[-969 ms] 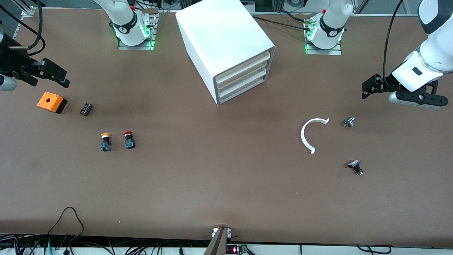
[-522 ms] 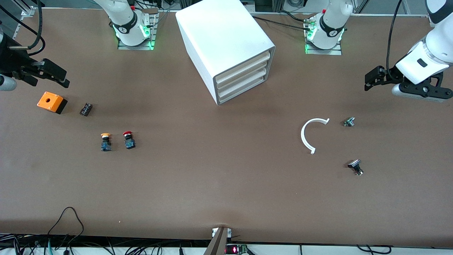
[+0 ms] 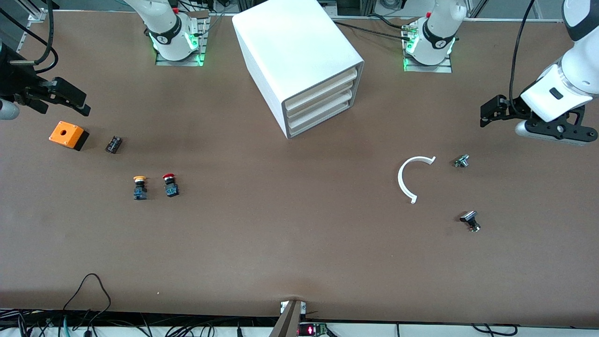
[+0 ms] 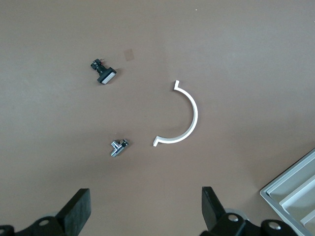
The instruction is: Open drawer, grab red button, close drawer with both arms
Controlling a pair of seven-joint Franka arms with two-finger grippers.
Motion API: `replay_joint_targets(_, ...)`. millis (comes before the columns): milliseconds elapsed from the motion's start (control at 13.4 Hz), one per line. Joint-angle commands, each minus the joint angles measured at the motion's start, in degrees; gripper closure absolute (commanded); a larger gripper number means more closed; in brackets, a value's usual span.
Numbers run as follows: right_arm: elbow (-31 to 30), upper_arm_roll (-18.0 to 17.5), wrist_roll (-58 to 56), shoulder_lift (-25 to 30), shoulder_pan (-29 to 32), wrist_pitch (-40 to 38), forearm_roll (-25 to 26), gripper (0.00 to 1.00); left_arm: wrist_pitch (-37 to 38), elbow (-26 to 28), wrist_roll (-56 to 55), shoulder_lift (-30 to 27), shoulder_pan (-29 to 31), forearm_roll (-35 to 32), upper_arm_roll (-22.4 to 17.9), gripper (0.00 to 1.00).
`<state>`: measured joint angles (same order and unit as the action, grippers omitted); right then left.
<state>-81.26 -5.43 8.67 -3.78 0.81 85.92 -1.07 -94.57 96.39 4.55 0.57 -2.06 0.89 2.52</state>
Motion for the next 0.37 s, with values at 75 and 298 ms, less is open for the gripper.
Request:
replay_joint_targets(75, 1.9, -0.2, -0.7, -0.6, 0.4, -1.5, -0.5, 0.00, 1.6, -2.0, -1.1, 0.7, -0.2, -1.2, 0.3, 0.01)
replay_joint_targets(298, 1.9, -0.1, -0.2, -0.6, 0.4, -1.5, -0.5, 0.00, 1.6, -2.0, -1.1, 0.7, -0.2, -1.2, 0.3, 0.01)
